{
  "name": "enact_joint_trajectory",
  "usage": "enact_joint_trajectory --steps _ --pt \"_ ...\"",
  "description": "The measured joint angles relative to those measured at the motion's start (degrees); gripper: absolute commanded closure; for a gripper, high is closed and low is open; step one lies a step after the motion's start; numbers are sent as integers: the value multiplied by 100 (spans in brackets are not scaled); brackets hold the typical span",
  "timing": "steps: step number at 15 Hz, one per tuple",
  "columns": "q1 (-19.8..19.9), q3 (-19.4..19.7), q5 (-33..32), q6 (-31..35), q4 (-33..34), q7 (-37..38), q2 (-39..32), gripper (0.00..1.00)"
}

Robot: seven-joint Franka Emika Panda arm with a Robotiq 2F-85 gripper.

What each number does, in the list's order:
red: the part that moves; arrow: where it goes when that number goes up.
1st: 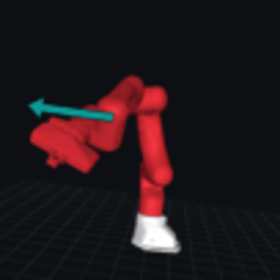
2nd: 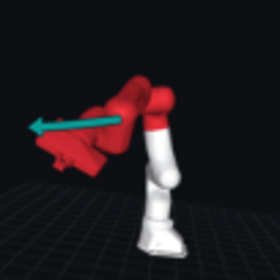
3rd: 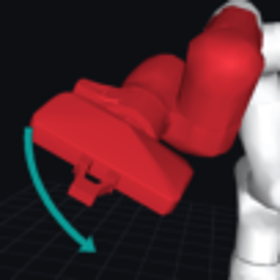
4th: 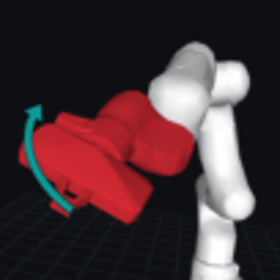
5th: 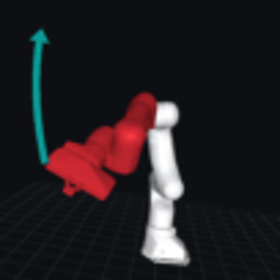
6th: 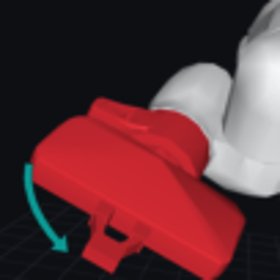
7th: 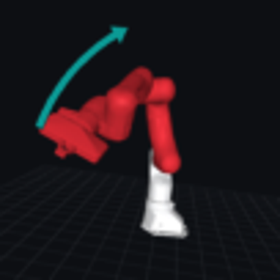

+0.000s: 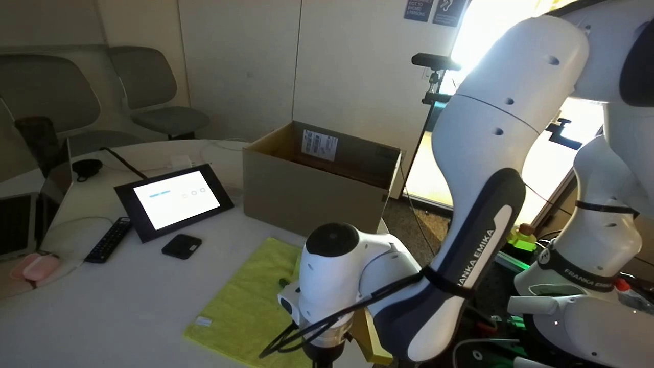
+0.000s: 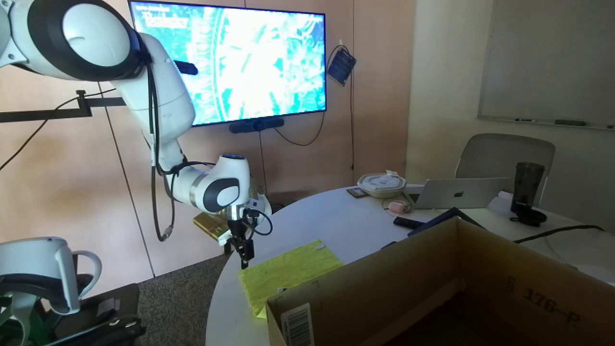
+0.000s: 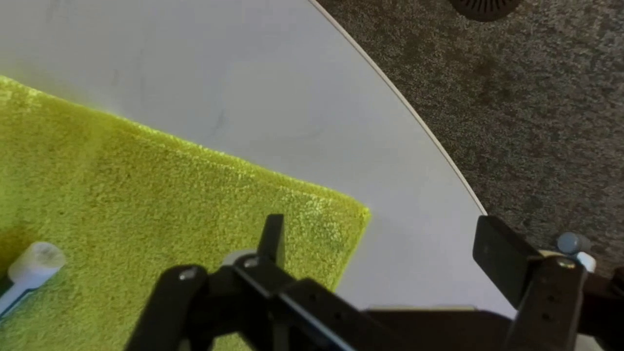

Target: Pick up the marker and put it on the cloth and fold the cloth, then pick up the cloth and put it in the box

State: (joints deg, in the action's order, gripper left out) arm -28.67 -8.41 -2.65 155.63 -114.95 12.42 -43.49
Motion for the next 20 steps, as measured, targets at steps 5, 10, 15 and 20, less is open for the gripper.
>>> enact_joint_trajectory --steps 5,10,15,20 --pt "-577 528 -277 1 219 448 -271 0" --pt "-902 884 -296 1 456 747 -482 0" --pt "-1062 1123 -297 -13 633 948 -658 0" --pt "-1086 1166 -297 -166 784 1006 -749 42"
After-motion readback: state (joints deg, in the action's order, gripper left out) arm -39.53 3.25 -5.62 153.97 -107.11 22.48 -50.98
